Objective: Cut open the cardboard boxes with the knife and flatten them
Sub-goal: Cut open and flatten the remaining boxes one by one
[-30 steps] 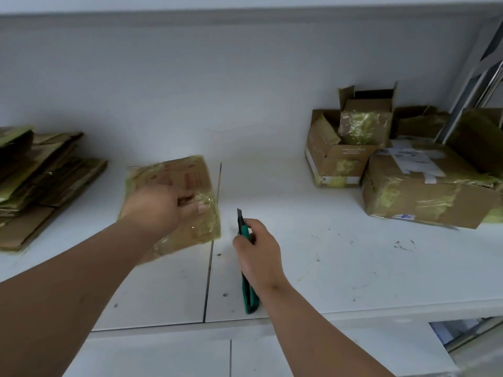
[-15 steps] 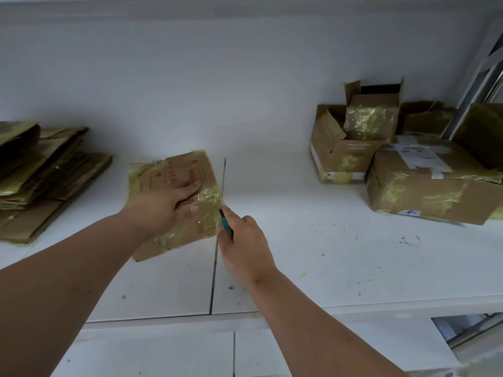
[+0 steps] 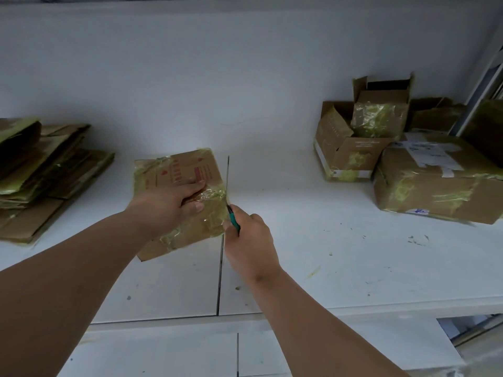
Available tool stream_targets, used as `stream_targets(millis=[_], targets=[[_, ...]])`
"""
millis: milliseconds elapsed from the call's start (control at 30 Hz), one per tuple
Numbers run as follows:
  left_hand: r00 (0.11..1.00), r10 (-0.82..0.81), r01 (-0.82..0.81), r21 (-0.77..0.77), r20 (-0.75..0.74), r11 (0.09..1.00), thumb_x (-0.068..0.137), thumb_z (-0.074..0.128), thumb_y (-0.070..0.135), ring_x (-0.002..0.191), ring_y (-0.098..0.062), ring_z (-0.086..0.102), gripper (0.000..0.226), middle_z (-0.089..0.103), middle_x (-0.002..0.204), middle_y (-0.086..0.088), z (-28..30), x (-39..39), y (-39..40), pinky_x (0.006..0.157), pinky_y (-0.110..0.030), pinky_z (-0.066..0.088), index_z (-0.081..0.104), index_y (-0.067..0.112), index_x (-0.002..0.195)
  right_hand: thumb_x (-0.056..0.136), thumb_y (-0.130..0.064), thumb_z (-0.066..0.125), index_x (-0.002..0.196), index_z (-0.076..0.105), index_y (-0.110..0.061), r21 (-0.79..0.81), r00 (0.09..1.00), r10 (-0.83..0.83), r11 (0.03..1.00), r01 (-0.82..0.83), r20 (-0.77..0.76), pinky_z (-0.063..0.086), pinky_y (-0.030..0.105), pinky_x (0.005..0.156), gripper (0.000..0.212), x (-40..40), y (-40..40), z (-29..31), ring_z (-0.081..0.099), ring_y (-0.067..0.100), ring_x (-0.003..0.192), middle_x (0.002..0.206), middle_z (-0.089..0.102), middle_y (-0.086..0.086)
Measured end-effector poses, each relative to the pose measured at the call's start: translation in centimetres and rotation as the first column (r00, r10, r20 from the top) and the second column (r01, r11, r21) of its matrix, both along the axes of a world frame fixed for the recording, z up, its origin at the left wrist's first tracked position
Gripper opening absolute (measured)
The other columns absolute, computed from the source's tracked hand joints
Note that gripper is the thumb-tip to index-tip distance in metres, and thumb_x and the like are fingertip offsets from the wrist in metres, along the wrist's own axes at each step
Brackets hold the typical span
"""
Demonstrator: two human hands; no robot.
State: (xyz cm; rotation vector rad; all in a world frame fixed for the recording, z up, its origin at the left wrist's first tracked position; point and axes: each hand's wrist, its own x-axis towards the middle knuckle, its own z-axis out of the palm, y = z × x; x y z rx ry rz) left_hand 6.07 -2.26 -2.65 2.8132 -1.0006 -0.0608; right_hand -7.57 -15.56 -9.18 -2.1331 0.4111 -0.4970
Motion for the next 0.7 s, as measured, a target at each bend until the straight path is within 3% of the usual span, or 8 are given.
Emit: stream_targets(millis=[100, 200, 333, 467, 700], targets=[[1.0, -0.005, 0.005, -0.011, -0.002, 1.0, 0.094, 0.04, 0.062, 0.139, -0.02, 0.037, 0.055, 0.036, 0.154, 0.013, -0.19, 0.14, 0.05, 0.104, -0.031, 0.034, 0.029, 0.051, 0.147, 0.101, -0.021, 0.043, 0.126, 0.058, -0.035, 0.06, 1.0, -0.022, 0.998, 0.023, -0.017, 0.032, 0.017, 0.055, 0.032, 0.43, 0.09, -0.43, 0.049, 0.011, 0.071, 0.089, 0.051, 0.003], [1.0, -0.003, 0.003, -0.008, 0.008, 1.0, 0.095, 0.04, 0.061, 0.137, -0.021, 0.04, 0.054, 0.038, 0.154, 0.012, -0.15, 0.03, 0.07, 0.102, -0.031, 0.037, 0.028, 0.05, 0.147, 0.099, -0.017, 0.045, 0.102, 0.064, -0.025, 0.155, 1.0, -0.023, 0.988, 0.024, -0.01, 0.033, 0.018, 0.047, 0.021, 0.54, 0.24, -0.36, 0.044, 0.013, 0.055, 0.07, 0.049, -0.001], [0.999, -0.021, 0.021, -0.001, 0.03, 1.0, 0.096, 0.037, 0.06, 0.135, -0.021, 0.042, 0.053, 0.038, 0.153, 0.012, -0.12, 0.01, 0.04, 0.099, -0.031, 0.039, 0.027, 0.05, 0.148, 0.097, -0.014, 0.046, 0.072, 0.055, -0.023, 0.266, 0.996, -0.034, 0.962, 0.056, -0.088, 0.035, 0.026, 0.048, 0.027, 0.27, 0.35, -0.49, 0.036, 0.012, 0.048, 0.057, 0.042, -0.009], [0.999, -0.038, 0.038, 0.01, 0.029, 0.999, 0.096, 0.036, 0.061, 0.133, -0.022, 0.044, 0.054, 0.043, 0.15, 0.008, -0.29, 0.29, 0.15, 0.099, -0.031, 0.04, 0.028, 0.048, 0.148, 0.093, -0.014, 0.046, 0.073, 0.055, -0.012, 0.34, 0.977, -0.056, 0.932, 0.124, -0.204, 0.041, 0.029, 0.05, 0.022, 0.29, 0.51, -0.41, 0.044, 0.02, 0.048, 0.056, 0.046, -0.004], [0.998, -0.043, 0.043, 0.005, 0.042, 0.999, 0.096, 0.036, 0.061, 0.133, -0.021, 0.044, 0.053, 0.045, 0.149, 0.008, -0.05, 0.09, 0.12, 0.101, -0.032, 0.041, 0.029, 0.048, 0.148, 0.09, -0.009, 0.044, 0.067, 0.05, -0.015, 0.279, 0.951, -0.079, 0.946, 0.167, -0.3, 0.046, 0.033, 0.055, 0.024, 0.03, 0.64, -0.09, 0.053, 0.027, 0.056, 0.062, 0.052, 0.003]])
